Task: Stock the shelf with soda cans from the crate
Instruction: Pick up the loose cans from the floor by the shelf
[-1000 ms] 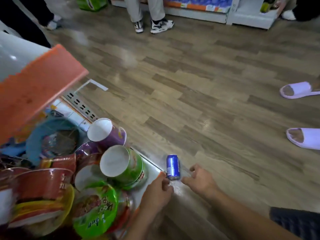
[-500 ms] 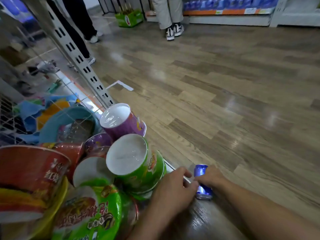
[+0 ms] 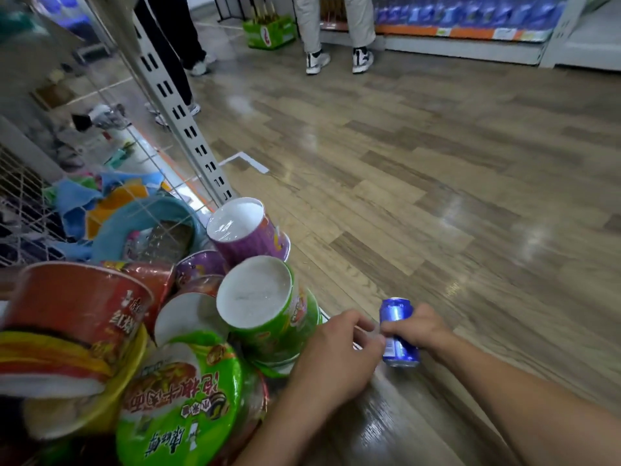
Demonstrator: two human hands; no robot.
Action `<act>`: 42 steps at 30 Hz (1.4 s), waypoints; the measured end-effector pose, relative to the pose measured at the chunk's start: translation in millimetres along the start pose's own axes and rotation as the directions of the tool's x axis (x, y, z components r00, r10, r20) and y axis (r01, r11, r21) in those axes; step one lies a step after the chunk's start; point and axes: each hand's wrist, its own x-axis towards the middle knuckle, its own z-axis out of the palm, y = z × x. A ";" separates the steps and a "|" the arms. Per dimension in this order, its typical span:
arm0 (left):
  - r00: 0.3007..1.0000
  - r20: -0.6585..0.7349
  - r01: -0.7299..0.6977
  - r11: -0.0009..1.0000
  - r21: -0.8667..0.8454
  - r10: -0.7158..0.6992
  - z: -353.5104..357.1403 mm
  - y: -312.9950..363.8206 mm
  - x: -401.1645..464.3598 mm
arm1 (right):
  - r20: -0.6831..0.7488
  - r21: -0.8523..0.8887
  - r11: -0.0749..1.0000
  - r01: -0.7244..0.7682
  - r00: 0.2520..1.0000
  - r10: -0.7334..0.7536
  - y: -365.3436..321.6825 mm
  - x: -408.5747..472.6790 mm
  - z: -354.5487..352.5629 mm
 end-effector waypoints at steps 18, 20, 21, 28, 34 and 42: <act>0.993 0.071 -0.097 0.990 0.100 0.090 -224.5 262.8 -168.7 | -0.136 0.198 0.938 0.286 0.955 -0.262 -206.1 -339.5 -239.2; 0.992 0.053 -0.119 0.988 0.098 0.114 -262.2 295.6 -193.1 | -0.163 0.159 0.929 0.334 0.937 -0.309 -234.1 -376.2 -269.4; 0.991 0.047 -0.128 0.987 0.096 0.124 -282.1 311.4 -204.4 | -0.187 0.130 0.922 0.366 0.922 -0.340 -249.5 -394.4 -284.2; 0.979 -0.110 -0.144 0.968 0.205 0.169 -421.6 410.0 -274.0 | -0.261 -0.043 0.844 0.535 0.810 -0.526 -381.3 -535.3 -386.1; 0.939 -0.263 -0.149 0.953 0.266 0.220 -515.2 472.6 -319.9 | -0.255 -0.100 0.735 0.671 0.697 -0.671 -476.0 -625.3 -440.7; 0.919 -0.378 -0.026 0.977 0.213 0.107 -586.3 460.1 -376.4 | -0.153 -0.083 0.648 0.757 0.633 -0.759 -546.4 -682.8 -420.7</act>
